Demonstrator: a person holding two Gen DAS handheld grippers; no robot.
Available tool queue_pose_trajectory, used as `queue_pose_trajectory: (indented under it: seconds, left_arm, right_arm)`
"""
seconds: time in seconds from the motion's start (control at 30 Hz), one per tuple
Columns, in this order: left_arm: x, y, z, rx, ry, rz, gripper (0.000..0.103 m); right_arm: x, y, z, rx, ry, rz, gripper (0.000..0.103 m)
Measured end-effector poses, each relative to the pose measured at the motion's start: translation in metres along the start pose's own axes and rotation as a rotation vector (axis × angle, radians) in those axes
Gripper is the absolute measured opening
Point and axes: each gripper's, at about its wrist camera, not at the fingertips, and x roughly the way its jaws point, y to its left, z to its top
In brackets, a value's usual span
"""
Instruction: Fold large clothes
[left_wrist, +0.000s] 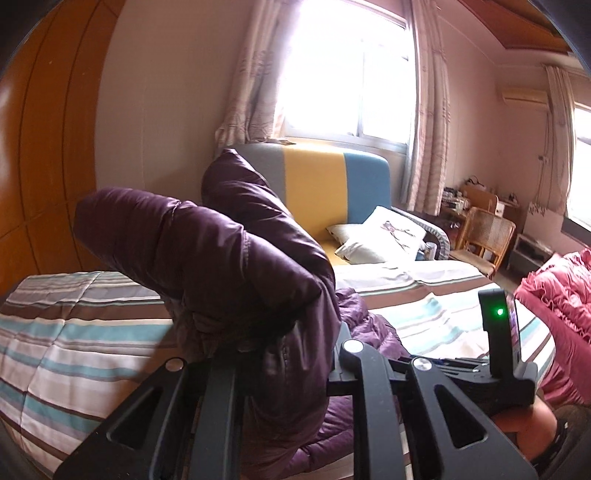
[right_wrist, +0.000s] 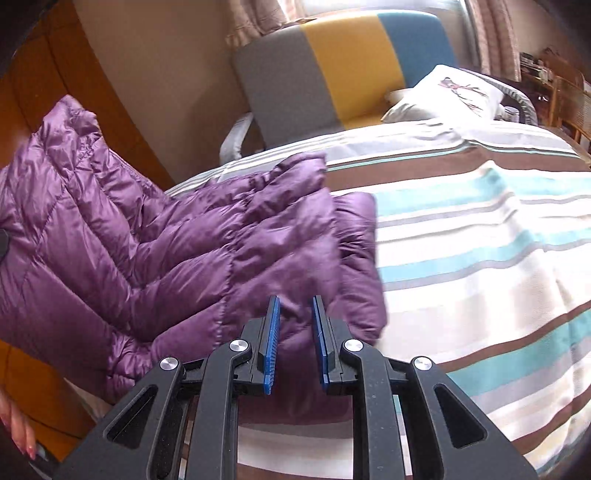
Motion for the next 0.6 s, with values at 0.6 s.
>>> queue_pose_trajectory:
  seconds: [0.6]
  left_arm:
    - [0.047, -0.06, -0.027, 0.117, 0.116, -0.1, 0.016]
  right_arm:
    - [-0.014, -0.053, 0.002, 0.104, -0.022, -0.101, 0.018]
